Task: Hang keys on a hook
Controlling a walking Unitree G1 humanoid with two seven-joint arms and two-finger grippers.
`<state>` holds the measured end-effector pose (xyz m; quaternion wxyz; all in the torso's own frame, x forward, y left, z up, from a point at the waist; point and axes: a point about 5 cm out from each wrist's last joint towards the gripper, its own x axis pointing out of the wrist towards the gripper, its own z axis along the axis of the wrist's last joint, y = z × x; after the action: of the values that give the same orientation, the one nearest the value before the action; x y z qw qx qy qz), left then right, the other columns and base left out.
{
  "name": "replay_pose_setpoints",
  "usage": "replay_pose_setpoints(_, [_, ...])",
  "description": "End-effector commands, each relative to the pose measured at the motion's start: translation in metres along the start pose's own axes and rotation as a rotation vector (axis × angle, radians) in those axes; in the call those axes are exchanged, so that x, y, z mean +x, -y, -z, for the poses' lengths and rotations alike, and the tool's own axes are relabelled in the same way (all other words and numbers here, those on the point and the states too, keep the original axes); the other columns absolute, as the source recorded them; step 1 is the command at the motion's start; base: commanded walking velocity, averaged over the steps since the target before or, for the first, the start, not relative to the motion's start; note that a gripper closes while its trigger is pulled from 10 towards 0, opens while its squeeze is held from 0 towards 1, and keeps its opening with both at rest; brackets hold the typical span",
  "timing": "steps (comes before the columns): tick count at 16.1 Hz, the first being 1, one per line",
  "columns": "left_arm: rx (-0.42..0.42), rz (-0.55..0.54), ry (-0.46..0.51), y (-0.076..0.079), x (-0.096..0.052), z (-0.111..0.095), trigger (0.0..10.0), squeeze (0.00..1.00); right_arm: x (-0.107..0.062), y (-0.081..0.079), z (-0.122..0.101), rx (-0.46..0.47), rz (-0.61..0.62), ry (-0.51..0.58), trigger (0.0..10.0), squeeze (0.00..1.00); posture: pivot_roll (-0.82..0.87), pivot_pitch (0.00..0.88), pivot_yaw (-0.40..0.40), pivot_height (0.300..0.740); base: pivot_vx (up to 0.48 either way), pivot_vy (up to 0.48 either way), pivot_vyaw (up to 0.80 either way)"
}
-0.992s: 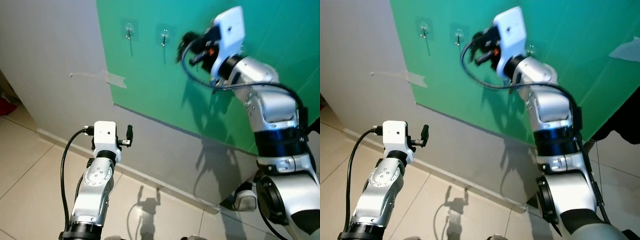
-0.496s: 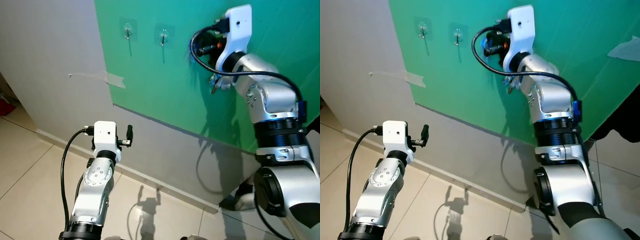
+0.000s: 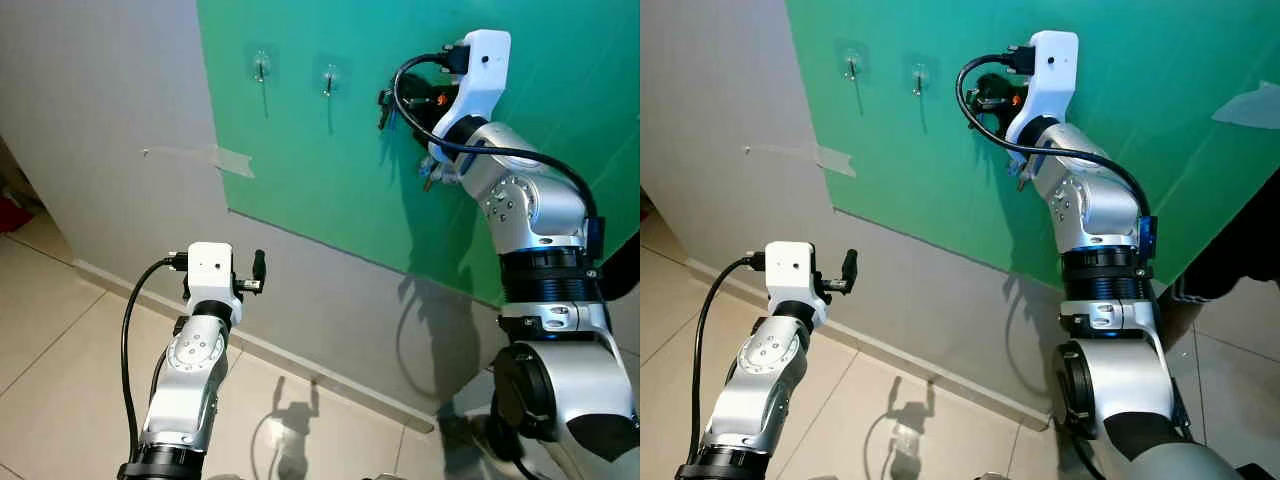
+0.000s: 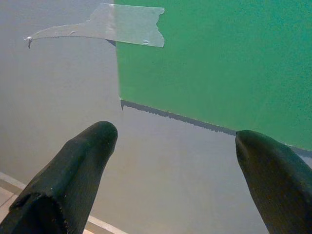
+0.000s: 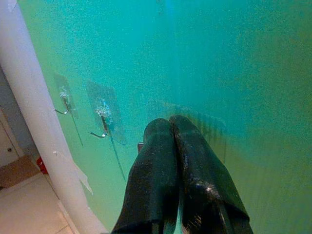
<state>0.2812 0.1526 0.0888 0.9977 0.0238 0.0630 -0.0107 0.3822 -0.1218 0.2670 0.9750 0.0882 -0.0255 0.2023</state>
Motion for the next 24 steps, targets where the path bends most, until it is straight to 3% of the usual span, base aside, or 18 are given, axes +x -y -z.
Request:
replay_pose_setpoints(1, [0.003, 0.012, 0.002, 0.004, 0.000, -0.002, 10.0, 0.00, -0.005, 0.010, 0.026, 0.051, 0.047, -0.102, 10.0, 0.00, 0.08, 0.000, -0.054, 0.740, 0.000, 0.000, 0.00])
replay_pose_setpoints(3, [0.003, 0.011, 0.001, 0.004, 0.000, -0.002, 10.0, 0.00, -0.005, 0.009, 0.025, 0.024, 0.047, -0.098, 10.0, 0.00, 0.08, 0.000, -0.055, 0.740, 0.000, 0.000, 0.00])
replay_pose_setpoints(4, [0.003, 0.008, -0.001, 0.003, 0.000, -0.001, 10.0, 0.00, -0.005, 0.010, 0.017, -0.101, 0.069, -0.021, 10.0, 0.00, 0.08, 0.000, -0.056, 0.740, 0.000, 0.000, 0.00])
replay_pose_setpoints(5, [0.003, 0.007, -0.001, 0.003, 0.000, -0.001, 10.0, 0.00, -0.006, 0.010, 0.014, -0.142, 0.074, 0.010, 10.0, 0.00, 0.08, 0.000, -0.056, 0.740, 0.000, 0.000, 0.00])
replay_pose_setpoints(7, [0.003, 0.005, -0.002, 0.003, -0.001, 0.000, 10.0, 0.00, -0.008, 0.002, 0.005, -0.330, 0.055, 0.097, 10.0, 0.00, 0.08, 0.000, -0.058, 0.740, 0.000, 0.000, 0.00])
replay_pose_setpoints(8, [0.002, 0.003, -0.003, 0.003, -0.001, 0.000, 10.0, 0.00, -0.009, 0.000, 0.005, -0.345, 0.048, 0.111, 10.0, 0.00, 0.08, 0.000, -0.058, 0.740, 0.000, 0.000, 0.00])
replay_pose_setpoints(18, [0.002, -0.002, -0.008, 0.002, -0.002, 0.001, 10.0, 0.00, -0.009, -0.001, 0.027, -0.347, 0.022, 0.041, 10.0, 0.00, 0.08, 0.000, -0.062, 0.740, 0.000, 0.000, 0.00])
replay_pose_setpoints(20, [0.003, -0.002, -0.008, 0.002, -0.003, 0.001, 10.0, 0.00, -0.009, -0.001, 0.032, -0.294, 0.017, 0.007, 10.0, 0.00, 0.08, 0.000, -0.063, 0.740, 0.000, 0.000, 0.00])
replay_pose_setpoints(23, [0.002, -0.005, -0.009, 0.003, -0.004, 0.002, 10.0, 0.00, -0.010, 0.005, 0.050, -0.095, 0.047, -0.087, 10.0, 0.00, 0.09, 0.000, -0.066, 0.740, 0.000, 0.000, 0.00])
replay_pose_setpoints(24, [0.002, -0.006, -0.010, 0.002, -0.004, 0.002, 10.0, 0.00, -0.010, 0.008, 0.053, -0.091, 0.060, -0.097, 10.0, 0.00, 0.09, 0.000, -0.065, 0.740, 0.000, 0.000, 0.00])
